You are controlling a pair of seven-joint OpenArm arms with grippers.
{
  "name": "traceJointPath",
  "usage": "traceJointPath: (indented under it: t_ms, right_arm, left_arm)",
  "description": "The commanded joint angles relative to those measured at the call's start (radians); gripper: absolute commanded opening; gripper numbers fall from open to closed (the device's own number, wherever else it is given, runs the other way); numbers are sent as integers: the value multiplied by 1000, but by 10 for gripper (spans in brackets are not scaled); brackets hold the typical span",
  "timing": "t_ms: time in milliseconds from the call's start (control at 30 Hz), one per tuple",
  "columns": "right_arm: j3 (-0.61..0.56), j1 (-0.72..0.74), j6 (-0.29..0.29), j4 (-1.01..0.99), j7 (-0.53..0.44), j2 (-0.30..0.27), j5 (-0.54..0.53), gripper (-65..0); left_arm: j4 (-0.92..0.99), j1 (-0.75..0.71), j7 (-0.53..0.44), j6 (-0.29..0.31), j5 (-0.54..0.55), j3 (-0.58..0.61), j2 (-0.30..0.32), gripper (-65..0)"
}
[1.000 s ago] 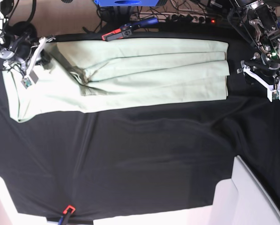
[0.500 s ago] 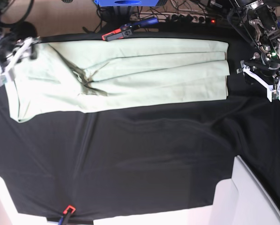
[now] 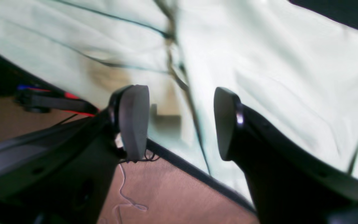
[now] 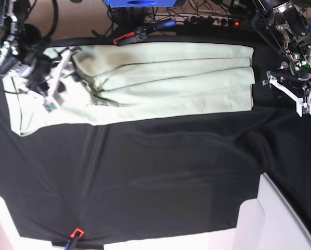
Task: Fold the T-shirt properly
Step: 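Grasp the bunched sleeve end with the right gripper and tuck it inward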
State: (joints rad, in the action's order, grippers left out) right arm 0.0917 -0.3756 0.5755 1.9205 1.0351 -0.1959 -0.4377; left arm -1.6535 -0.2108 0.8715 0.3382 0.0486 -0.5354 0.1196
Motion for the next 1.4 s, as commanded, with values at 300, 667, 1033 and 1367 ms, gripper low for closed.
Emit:
traceJointPath:
  t_ms: [300,667,1033,1367]
  right_arm:
    - [-215,146,-157,-98,-57,-4,168,-248]
    - [-238,238,-157,-309,-121,-3,208,-264]
    - [-238,238,-159,-319,-137,-3,207,-650]
    - [-231,112,-162,-192,-83,19,204,-650]
  left_arm:
    - [-17,1,-15,-8,-2,-7,15,-185]
    - [-17,-3,-15,-8,-2,-9,19,-185]
    - [-17,-3,-15,-8,-2,-9,19,-185]
    - [-17,1,-15,-8,-2,-5,19,-185]
